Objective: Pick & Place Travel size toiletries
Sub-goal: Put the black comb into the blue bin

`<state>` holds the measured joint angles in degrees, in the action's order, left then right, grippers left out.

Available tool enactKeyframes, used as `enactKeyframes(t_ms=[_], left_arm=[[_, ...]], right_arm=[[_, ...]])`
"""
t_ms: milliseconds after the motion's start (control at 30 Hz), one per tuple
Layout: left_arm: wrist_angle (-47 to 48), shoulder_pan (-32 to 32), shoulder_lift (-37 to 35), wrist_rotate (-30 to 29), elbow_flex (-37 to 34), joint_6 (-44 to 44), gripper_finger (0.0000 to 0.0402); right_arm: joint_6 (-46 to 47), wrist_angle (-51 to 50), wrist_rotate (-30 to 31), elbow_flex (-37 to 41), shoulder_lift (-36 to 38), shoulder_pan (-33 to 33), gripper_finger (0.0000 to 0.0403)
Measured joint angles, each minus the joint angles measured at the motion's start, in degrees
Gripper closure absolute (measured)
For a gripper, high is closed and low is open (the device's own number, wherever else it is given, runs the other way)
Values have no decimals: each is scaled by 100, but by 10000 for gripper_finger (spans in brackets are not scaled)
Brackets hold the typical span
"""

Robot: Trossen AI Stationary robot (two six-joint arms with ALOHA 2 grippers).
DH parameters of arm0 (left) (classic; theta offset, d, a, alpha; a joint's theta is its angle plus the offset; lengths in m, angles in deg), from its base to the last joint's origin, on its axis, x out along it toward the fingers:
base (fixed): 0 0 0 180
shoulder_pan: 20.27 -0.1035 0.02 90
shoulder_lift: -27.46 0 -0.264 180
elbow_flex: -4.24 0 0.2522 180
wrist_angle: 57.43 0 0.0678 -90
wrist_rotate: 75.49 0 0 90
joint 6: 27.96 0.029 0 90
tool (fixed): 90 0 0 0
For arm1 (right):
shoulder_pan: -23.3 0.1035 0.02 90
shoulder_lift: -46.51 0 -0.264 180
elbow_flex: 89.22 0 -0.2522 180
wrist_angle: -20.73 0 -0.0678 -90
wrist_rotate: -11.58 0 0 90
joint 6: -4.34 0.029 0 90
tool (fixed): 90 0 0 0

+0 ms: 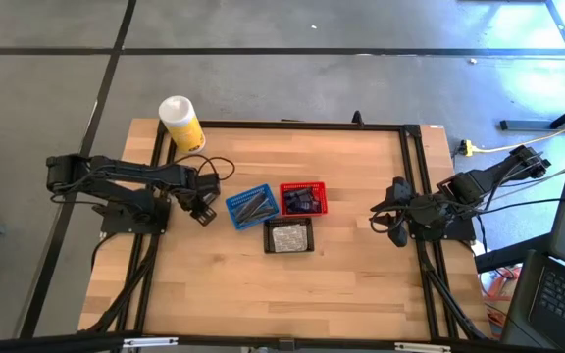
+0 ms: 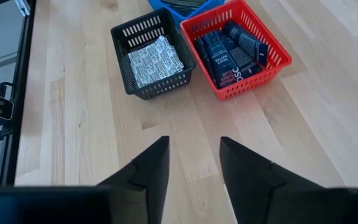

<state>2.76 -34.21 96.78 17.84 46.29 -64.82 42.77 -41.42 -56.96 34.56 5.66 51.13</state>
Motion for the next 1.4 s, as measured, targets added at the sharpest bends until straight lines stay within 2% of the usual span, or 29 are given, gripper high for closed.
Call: enactKeyframes(t_ms=[333, 700, 1233, 1400], left_arm=[[4, 0, -16, 25, 20, 14, 323], [27, -4, -18, -19, 22, 165, 398], [34, -7, -32, 62, 25, 175, 400], [362, -6, -126, 62, 330, 271, 400]], right_arm=[[0, 0, 2, 0, 1, 1, 274], [0, 0, 9, 0, 0, 0, 289], [0, 1, 9, 0, 0, 0, 307], [-1, 1, 9, 0, -1, 0, 311]])
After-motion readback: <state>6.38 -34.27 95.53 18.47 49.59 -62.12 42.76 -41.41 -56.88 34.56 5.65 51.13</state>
